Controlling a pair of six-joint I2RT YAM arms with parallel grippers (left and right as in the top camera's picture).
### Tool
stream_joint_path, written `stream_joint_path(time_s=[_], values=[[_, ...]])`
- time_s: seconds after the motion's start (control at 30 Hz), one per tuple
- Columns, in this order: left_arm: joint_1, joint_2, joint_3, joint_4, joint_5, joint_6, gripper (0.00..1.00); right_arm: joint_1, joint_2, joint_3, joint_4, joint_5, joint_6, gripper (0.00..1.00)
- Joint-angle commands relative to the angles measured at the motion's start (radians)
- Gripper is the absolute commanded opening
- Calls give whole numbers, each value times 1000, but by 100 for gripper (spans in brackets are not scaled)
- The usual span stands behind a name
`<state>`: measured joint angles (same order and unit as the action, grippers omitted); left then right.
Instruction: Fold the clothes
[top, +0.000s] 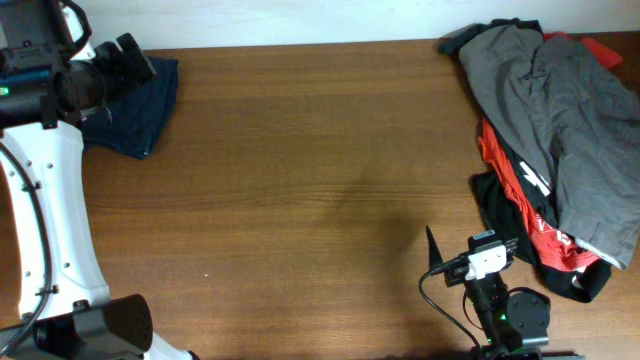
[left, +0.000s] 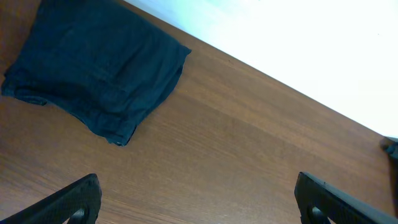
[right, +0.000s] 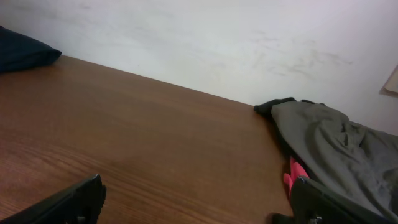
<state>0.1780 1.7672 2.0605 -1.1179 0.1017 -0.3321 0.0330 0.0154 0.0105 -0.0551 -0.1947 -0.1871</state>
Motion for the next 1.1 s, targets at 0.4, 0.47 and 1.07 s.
stream_joint_path(time_s=[0.4,0.47,1.07], values=[[1,-10,2,2,7,12,99,-8,-12,-5,-8,23,4,99],[1,-10,2,2,7,12,99,-8,-12,-5,-8,23,4,99],[-68,-149,-249,350,-64,79,99,-8,-12,-5,-8,23,4,99]])
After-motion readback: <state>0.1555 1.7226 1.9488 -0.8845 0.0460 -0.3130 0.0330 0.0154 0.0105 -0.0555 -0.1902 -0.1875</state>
